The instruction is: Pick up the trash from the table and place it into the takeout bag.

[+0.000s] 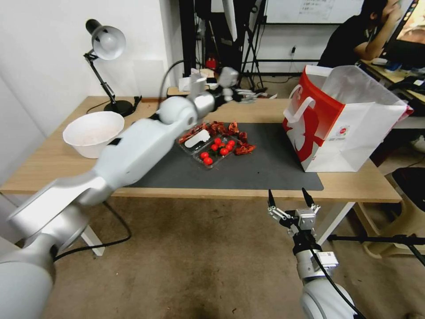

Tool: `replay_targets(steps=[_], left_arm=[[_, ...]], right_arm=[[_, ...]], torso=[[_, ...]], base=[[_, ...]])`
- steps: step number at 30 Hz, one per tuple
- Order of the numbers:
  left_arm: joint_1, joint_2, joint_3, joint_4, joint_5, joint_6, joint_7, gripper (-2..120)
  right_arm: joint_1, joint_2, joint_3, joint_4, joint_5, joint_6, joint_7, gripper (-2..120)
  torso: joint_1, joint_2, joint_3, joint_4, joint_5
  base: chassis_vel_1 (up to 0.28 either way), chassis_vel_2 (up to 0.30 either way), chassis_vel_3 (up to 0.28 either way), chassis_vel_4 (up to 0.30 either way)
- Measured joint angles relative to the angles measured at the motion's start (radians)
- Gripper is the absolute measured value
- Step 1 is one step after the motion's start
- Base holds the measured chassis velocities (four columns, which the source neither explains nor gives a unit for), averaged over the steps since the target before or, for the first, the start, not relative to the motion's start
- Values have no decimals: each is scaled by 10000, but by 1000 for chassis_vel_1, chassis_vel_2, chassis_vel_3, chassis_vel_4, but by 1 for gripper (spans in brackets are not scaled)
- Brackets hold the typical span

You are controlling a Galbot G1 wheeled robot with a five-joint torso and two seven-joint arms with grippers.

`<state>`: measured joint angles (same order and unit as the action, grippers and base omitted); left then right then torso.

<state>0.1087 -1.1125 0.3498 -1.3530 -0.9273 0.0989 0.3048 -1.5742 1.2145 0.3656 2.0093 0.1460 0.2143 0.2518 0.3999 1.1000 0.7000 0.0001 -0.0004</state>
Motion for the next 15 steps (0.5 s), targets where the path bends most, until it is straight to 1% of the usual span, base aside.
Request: replay_targets(steps=[3, 4, 7, 8, 11, 12, 14, 15], left_arm=[[661, 327, -561, -465, 115, -83, -93, 100], [661, 327, -561, -465, 115, -83, -93, 100], [1374, 737, -1165, -952, 279, -160, -203, 100], [1374, 737, -1165, -952, 279, -160, -203, 100], [1949, 1054, -1613, -1306, 449, -181, -298, 100], [1949, 1054, -1613, -1306, 449, -181, -298, 100], [2539, 1301, -2149, -1670, 628, -186, -401, 100], [2593, 1316, -2200, -1696, 642, -187, -406, 100]], right_arm=[[-3, 1, 0, -10, -1, -1, 0, 100], [-3, 1, 0, -10, -1, -1, 0, 100], [10, -3, 1, -20, -2, -3, 1, 100], [10, -3, 1, -20, -2, -3, 1, 100], [45, -15, -2, -63, -3, -7, 0, 100], [45, -15, -2, -63, -3, -7, 0, 100], [68, -20, -29, -87, -4, -12, 1, 100], [70, -20, -32, -88, -4, -12, 0, 100]], torso=[[0, 0, 0, -3, 2], [0, 0, 0, -3, 2], [0, 0, -1, -1, 3], [0, 0, -1, -1, 3], [0, 0, 0, -1, 4], [0, 0, 0, -1, 4], [0, 0, 0, -2, 5], [0, 0, -1, -2, 4]], base=[[0, 0, 0, 0], [0, 0, 0, 0], [0, 0, 0, 0], [0, 0, 0, 0], [0, 0, 0, 0], [0, 0, 0, 0], [0, 0, 0, 0], [0, 0, 0, 0]])
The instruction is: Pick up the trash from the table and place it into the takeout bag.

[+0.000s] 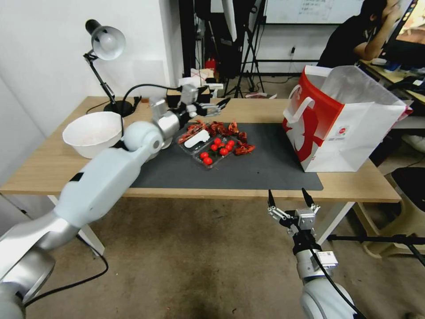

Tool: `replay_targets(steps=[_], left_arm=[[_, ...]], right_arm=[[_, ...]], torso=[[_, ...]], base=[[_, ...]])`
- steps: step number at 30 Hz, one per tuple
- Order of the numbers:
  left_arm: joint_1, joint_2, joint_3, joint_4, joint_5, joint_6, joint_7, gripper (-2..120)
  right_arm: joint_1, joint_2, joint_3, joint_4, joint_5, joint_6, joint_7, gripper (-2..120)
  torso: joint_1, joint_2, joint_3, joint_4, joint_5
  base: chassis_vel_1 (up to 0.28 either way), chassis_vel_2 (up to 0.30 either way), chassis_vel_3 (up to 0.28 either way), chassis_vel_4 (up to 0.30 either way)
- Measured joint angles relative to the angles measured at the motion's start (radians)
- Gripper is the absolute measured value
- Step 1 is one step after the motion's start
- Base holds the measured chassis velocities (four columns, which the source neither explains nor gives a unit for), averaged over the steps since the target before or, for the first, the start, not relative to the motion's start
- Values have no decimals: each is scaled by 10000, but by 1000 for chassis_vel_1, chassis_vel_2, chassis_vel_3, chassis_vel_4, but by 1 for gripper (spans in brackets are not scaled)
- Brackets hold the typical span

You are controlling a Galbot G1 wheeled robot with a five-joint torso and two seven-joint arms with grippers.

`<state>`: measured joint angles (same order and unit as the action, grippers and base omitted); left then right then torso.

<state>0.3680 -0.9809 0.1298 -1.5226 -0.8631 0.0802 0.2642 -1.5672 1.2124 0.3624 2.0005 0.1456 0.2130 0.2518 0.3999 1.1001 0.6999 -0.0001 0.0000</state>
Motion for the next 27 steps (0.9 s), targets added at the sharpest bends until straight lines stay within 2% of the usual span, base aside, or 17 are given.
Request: replay_targets(steps=[1, 5, 6, 9, 10, 13, 18, 21, 22, 25, 27], left_arm=[[0, 0, 0, 0, 0, 0, 0, 100], [1649, 569, -1591, -730, 232, -61, -69, 100], [1649, 569, -1591, -730, 232, -61, -69, 100], [2731, 826, -2602, -1362, 350, -168, -308, 100], [2731, 826, -2602, -1362, 350, -168, -308, 100], [3818, 1003, -3448, -1942, 762, -431, -538, 100], [4885, 956, -4212, -2487, 1323, -566, -610, 100], [6407, 613, -5172, -3119, 2174, -792, -668, 100], [6407, 613, -5172, -3119, 2174, -792, -668, 100], [7455, 338, -5958, -3598, 2666, -956, -689, 100], [7667, 275, -6093, -3702, 2722, -985, -692, 100]], right_arm=[[0, 0, 0, 0, 0, 0, 0, 100], [49, -12, -47, -82, -3, -6, 4, 100], [49, -12, -47, -82, -3, -6, 4, 100], [55, -8, -63, -119, -5, -4, 16, 100], [55, -8, -63, -119, -5, -4, 16, 100], [73, -3, -91, -157, -9, 5, 27, 100], [97, -2, -125, -191, -15, 16, 36, 100], [99, 10, -194, -215, -35, 27, 64, 100], [99, 10, -194, -215, -35, 27, 64, 100], [66, 33, -235, -214, -55, 34, 98, 100], [53, 36, -242, -214, -62, 35, 106, 100]], torso=[[0, 0, 0, 0, 0], [0, 0, 0, 2, -2], [0, 0, 0, 2, -2], [-1, 0, 0, 4, 0], [-1, 0, 0, 4, 0], [0, 0, 0, 1, 0], [0, 0, 0, 0, 0], [-1, 0, 0, 2, -4], [-1, 0, 0, 2, -4], [-1, 1, 0, 1, 3], [0, 1, 0, 1, 3]], base=[[0, 0, 0, 0], [0, 0, 0, 0], [0, 0, 0, 0], [0, 0, 0, 0], [0, 0, 0, 0], [0, 0, 0, 0], [0, 0, 0, 0], [0, 0, 0, 0], [0, 0, 0, 0], [0, 0, 0, 0], [0, 0, 0, 0]])
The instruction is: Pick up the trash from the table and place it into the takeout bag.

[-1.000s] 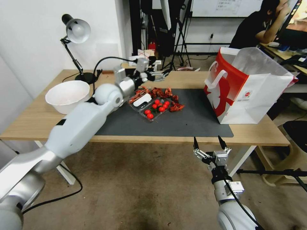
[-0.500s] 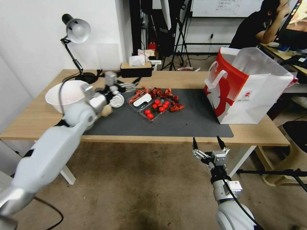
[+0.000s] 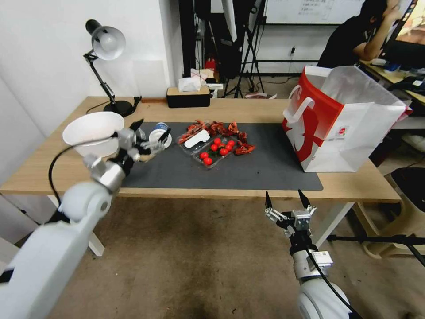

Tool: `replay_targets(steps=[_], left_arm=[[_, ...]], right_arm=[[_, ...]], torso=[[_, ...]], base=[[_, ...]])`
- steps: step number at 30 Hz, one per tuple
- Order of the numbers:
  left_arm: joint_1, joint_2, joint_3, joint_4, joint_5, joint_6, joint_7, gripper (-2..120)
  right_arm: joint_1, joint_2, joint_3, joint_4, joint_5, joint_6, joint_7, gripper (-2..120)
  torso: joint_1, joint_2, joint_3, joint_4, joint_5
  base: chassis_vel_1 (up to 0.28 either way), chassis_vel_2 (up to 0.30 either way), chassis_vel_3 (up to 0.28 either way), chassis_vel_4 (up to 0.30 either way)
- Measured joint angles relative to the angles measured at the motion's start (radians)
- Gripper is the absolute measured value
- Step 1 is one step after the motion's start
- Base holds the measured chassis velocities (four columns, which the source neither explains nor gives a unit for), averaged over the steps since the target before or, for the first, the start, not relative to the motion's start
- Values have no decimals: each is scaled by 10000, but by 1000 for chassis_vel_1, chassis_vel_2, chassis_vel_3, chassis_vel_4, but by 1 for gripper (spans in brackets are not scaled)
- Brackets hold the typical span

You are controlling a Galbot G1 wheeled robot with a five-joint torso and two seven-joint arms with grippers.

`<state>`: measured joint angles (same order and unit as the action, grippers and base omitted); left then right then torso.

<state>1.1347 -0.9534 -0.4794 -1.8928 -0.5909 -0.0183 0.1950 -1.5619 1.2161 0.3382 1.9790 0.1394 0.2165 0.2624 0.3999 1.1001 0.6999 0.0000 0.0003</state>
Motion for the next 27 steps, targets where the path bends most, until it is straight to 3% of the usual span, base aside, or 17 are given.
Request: replay_targets(steps=[3, 7, 15, 27], left_arm=[[1166, -574, -895, -404, 695, -410, -11, 100], [1938, -862, -1329, -703, 1075, -575, -267, 100], [3336, -1280, -1762, -976, 1389, -905, -552, 100], [4191, -1663, -2071, -979, 1999, -1162, -958, 100]], right_arm=[[-60, -2, -6, 22, -14, 27, 55, 100], [-145, 23, -5, 144, -15, 38, 99, 100], [-373, 116, 74, 192, -38, 207, 140, 100], [-487, 145, 167, 355, -43, 227, 216, 100]], torso=[[-1, 0, 0, 1, -3], [0, 0, 0, 0, -3], [-1, 0, 0, 0, -3], [1, 0, 1, -1, -3]], base=[[0, 0, 0, 0], [0, 0, 0, 0], [0, 0, 0, 0], [0, 0, 0, 0]])
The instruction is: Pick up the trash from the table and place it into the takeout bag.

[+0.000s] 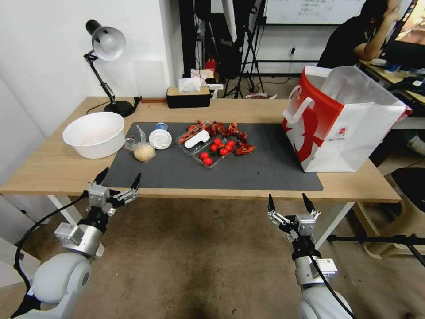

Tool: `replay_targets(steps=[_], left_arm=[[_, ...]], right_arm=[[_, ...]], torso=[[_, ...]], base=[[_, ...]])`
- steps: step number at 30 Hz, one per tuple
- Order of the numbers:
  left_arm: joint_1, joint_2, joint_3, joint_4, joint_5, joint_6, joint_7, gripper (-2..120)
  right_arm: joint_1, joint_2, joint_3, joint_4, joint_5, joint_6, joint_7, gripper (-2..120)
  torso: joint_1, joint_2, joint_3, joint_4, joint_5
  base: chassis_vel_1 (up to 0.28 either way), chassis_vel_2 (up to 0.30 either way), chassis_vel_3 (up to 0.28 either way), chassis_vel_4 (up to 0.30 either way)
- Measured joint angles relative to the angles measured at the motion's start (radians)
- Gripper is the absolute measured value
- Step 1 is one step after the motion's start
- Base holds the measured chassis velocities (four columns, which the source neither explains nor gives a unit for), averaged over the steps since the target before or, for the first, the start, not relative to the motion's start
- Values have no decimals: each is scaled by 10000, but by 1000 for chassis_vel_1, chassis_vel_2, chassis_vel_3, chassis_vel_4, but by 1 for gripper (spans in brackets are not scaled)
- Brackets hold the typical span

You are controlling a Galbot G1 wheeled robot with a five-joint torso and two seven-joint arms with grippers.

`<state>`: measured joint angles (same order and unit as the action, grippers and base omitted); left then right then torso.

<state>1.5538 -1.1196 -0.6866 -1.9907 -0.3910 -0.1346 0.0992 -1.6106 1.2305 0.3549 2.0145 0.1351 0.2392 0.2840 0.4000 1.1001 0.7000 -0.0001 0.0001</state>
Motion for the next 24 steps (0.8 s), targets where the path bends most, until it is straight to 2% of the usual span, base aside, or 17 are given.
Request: replay_targets(steps=[8, 24], left_arm=[[406, -280, -3, -13, 166, -131, -234, 100], [561, -452, 78, 114, 293, -359, -236, 100]], right_arm=[[-21, -1, 56, 23, -1, -9, 36, 100], [30, 28, 56, -8, 17, -25, 42, 100]], torso=[[0, 0, 0, 1, 0], [-1, -2, 0, 1, -1]], base=[[0, 0, 0, 0], [0, 0, 0, 0]])
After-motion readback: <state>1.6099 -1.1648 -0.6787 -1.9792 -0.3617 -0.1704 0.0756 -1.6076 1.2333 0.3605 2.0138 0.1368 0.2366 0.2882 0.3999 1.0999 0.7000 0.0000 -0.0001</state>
